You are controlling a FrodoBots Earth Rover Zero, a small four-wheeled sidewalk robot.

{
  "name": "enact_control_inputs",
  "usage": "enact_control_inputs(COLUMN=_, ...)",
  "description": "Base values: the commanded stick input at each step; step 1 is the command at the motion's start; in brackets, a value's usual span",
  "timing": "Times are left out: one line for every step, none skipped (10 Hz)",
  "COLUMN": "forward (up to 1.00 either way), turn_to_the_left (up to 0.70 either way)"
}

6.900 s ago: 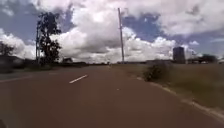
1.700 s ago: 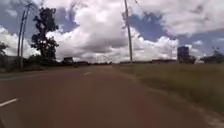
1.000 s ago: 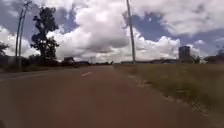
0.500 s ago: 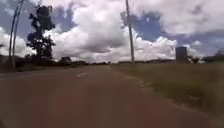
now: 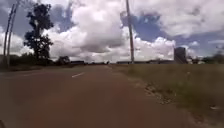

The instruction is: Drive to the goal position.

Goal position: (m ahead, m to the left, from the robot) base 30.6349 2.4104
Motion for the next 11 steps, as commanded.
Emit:
enact_control_inputs(forward=1.00, turn_to_the_left=0.00)
enact_control_inputs(forward=1.00, turn_to_the_left=0.00)
enact_control_inputs(forward=1.00, turn_to_the_left=0.00)
enact_control_inputs(forward=1.00, turn_to_the_left=0.10)
enact_control_inputs(forward=1.00, turn_to_the_left=0.22)
enact_control_inputs(forward=1.00, turn_to_the_left=0.21)
enact_control_inputs(forward=1.00, turn_to_the_left=0.06)
enact_control_inputs(forward=1.00, turn_to_the_left=0.00)
enact_control_inputs(forward=1.00, turn_to_the_left=0.00)
enact_control_inputs(forward=1.00, turn_to_the_left=0.00)
enact_control_inputs(forward=1.00, turn_to_the_left=0.00)
